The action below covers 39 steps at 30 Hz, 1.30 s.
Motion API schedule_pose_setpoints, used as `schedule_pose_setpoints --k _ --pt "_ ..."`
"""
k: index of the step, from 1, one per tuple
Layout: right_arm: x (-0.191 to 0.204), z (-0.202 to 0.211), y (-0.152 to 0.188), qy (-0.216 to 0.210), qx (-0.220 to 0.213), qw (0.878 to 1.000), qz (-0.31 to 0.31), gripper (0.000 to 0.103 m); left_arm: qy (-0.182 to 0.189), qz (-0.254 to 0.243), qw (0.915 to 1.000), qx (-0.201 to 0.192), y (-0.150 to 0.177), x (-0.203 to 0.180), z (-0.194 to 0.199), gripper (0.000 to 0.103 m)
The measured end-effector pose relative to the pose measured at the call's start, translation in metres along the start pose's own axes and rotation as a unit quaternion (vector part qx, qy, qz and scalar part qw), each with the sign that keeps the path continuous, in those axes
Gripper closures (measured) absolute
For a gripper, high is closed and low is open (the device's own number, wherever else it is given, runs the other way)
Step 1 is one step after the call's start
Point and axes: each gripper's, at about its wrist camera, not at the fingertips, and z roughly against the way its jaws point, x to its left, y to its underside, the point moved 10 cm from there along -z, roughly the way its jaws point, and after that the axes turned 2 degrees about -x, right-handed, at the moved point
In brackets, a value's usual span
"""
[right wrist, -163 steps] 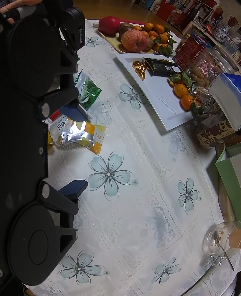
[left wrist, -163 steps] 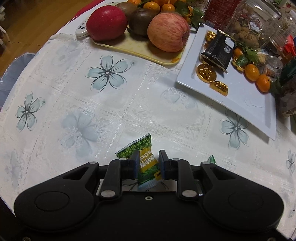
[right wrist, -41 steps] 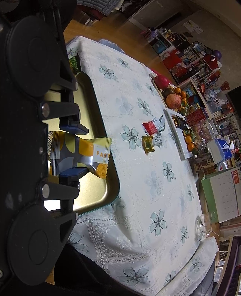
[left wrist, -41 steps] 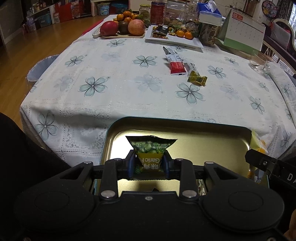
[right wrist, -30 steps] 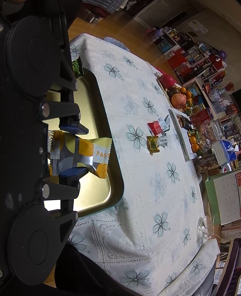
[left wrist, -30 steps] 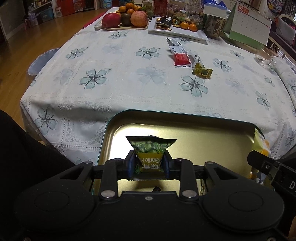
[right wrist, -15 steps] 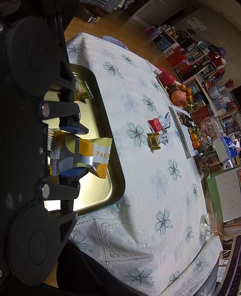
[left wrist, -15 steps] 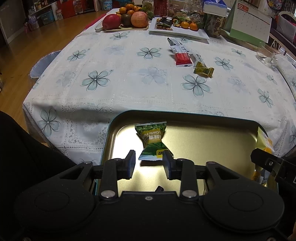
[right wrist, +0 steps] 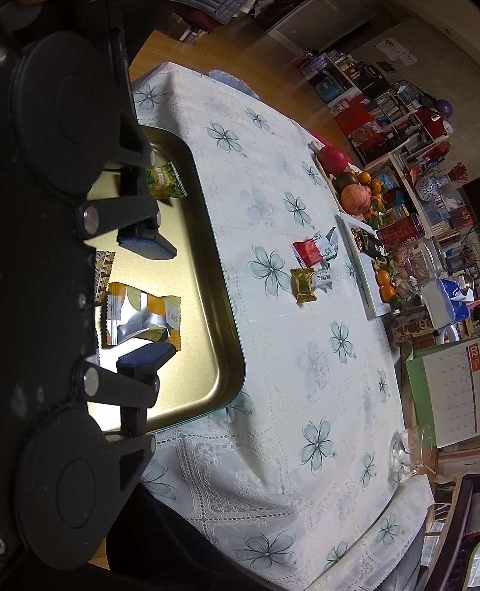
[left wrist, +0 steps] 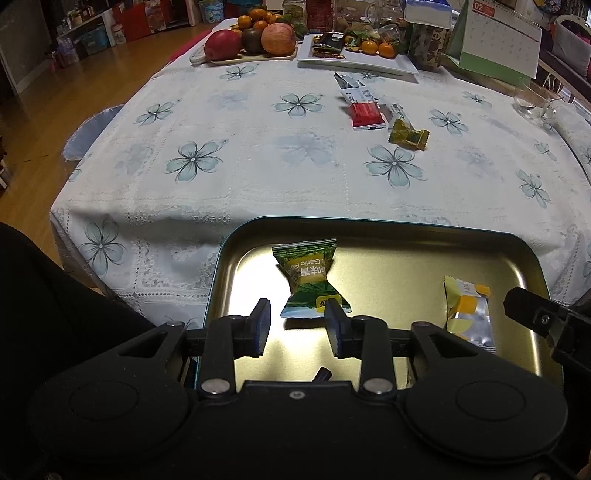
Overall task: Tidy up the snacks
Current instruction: 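Lift both open tools from the tray toward the remaining snacks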
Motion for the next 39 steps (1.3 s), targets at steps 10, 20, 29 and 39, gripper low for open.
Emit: schedule_pose_setpoints --k 10,20,29,39 --pt "-0.001 0.0 0.001 0.001 0.007 1.0 0.0 0.047 -0.009 0.0 0.9999 -0.012 0.0 0.004 0.005 0.06" --pt "0.013 0.006 -0.005 -0.004 0.009 0.999 0.038 0.046 -0.004 0.023 0.9997 0.001 -0.004 0.014 0.013 0.06" --pt "0.021 0.0 -0.025 0.005 0.019 0.997 0.079 0.044 0.014 0.019 0.9992 0.033 -0.018 0.014 0.011 0.061" --pt "0.029 -0.041 -0.054 0.006 0.076 0.991 0.11 0.044 0.024 0.01 0.998 0.058 -0.068 0.009 -0.008 0.061"
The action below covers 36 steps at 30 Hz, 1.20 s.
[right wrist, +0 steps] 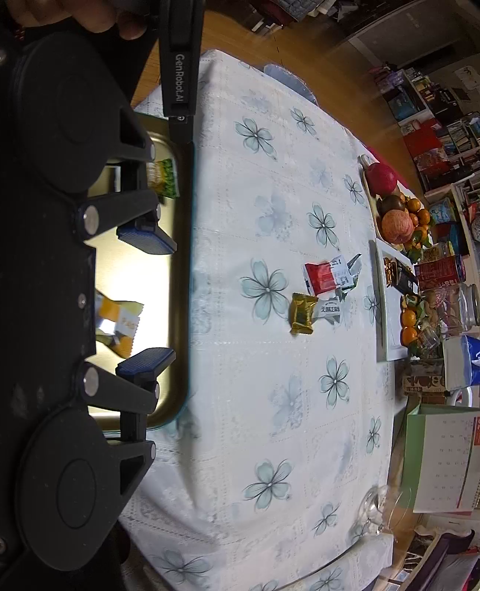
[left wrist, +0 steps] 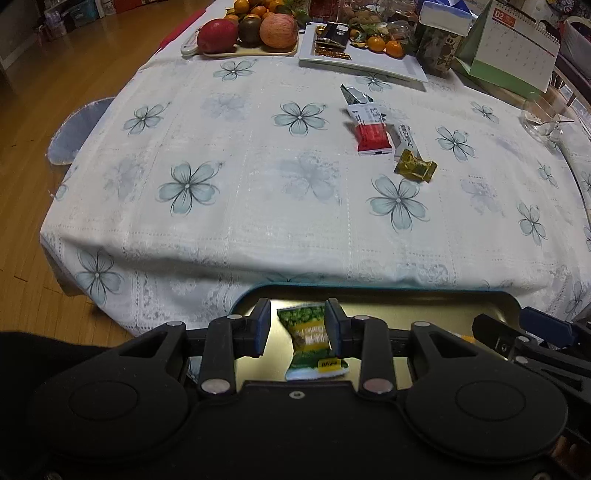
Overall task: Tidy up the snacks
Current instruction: 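Lift both open tools from the tray toward the remaining snacks, then grasp the red-and-white packet with the left gripper while the right grasps the white sesame bar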
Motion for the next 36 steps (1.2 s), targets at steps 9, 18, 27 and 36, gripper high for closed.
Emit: schedule_pose_setpoints --k 9,18,27,36 --pt "-0.006 -0.037 -0.07 -0.004 0.024 0.999 -0.026 0.044 -0.002 -0.008 0.9999 0.008 -0.065 -0.006 -0.024 0.061" --pt "-0.021 -0.086 -0.147 0.039 0.025 0.998 -0.043 0.044 -0.02 0.0 0.9994 0.029 -0.122 -0.004 -0.059 0.061" --pt "-0.023 -0.15 -0.178 0.045 0.062 0.995 -0.061 0.047 -0.005 0.034 0.9971 0.067 -0.144 -0.001 -0.095 0.061" --pt "-0.017 -0.204 -0.177 0.059 0.098 0.992 -0.061 0.05 0.008 0.086 0.9918 0.095 -0.154 0.01 -0.109 0.061"
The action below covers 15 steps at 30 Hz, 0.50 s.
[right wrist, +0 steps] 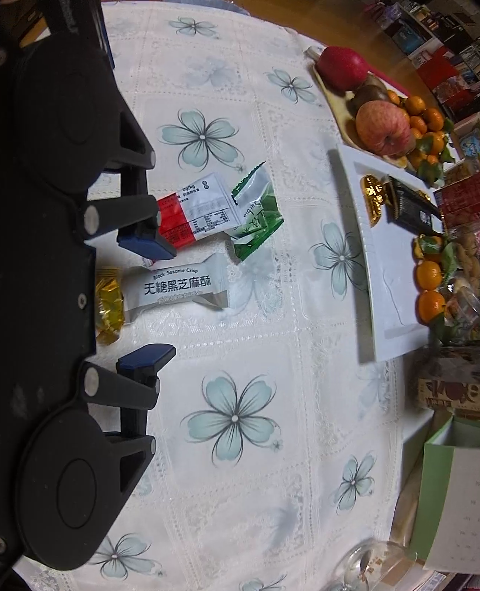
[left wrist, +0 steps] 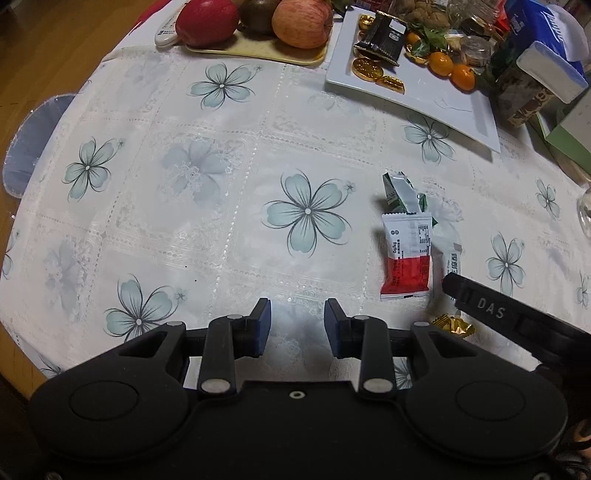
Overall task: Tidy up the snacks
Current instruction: 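Grasp the red-and-white packet with the left gripper while the right grasps the white sesame bar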
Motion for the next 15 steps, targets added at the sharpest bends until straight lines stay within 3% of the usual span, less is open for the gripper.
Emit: schedule_pose_setpoints --k 4,6,15 --pt "0.003 -0.017 0.001 0.014 0.019 1.0 0.003 0.061 0.008 0.003 1.0 0.0 -0.005 -0.003 -0.001 0.061" --pt "0.001 -0.025 0.004 0.007 0.038 0.999 -0.01 0.076 0.009 0.0 1.0 -0.003 -0.006 -0.006 -0.001 0.061" --pt "-0.026 -0.004 -0.006 0.001 0.031 0.998 -0.055 0.078 0.018 -0.023 0.9993 -0.024 -0.011 -0.031 -0.006 0.061"
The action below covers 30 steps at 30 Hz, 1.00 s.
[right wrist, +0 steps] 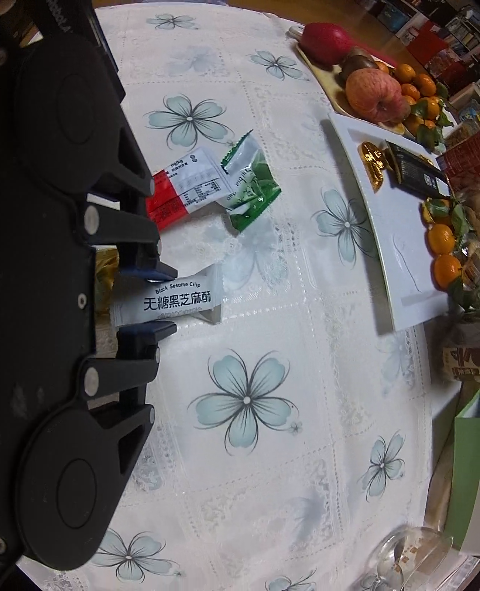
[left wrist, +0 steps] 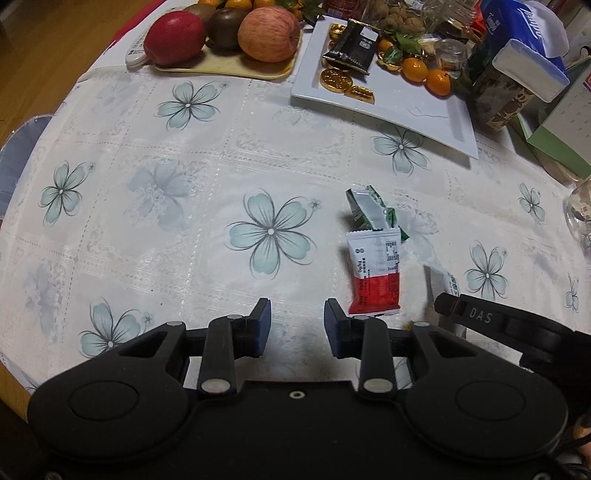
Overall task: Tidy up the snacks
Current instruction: 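Grasp the red-and-white packet with the left gripper while the right grasps the white sesame bar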
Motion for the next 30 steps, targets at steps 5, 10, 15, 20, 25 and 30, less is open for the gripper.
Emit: schedule_pose_setpoints --k 5,10,15,20,25,30 --pt "-0.017 0.017 -0.003 0.003 -0.009 1.0 -0.019 0.078 0.022 -0.011 0.9996 -0.012 -0.002 -0.024 -0.008 0.061" --pt "-0.027 0.032 -0.004 0.023 -0.033 0.999 -0.003 0.079 0.022 -0.028 0.9992 -0.017 0.0 -0.044 -0.024 0.061" --pt "-0.036 0.045 -0.004 0.005 -0.033 0.999 -0.022 0.079 0.028 -0.036 0.9989 -0.015 -0.001 -0.058 -0.038 0.061" --pt "-0.041 0.056 -0.007 -0.003 -0.039 0.999 -0.03 0.079 0.011 -0.031 0.9994 -0.003 0.0 -0.062 -0.053 0.061" --pt "-0.047 0.055 -0.008 -0.003 -0.033 0.998 -0.046 0.079 0.004 -0.028 0.9996 -0.001 0.0 -0.065 -0.06 0.058" --pt "-0.05 0.047 -0.003 -0.008 -0.008 0.998 -0.062 0.079 0.0 -0.017 0.9999 -0.003 -0.005 -0.067 -0.064 0.057"
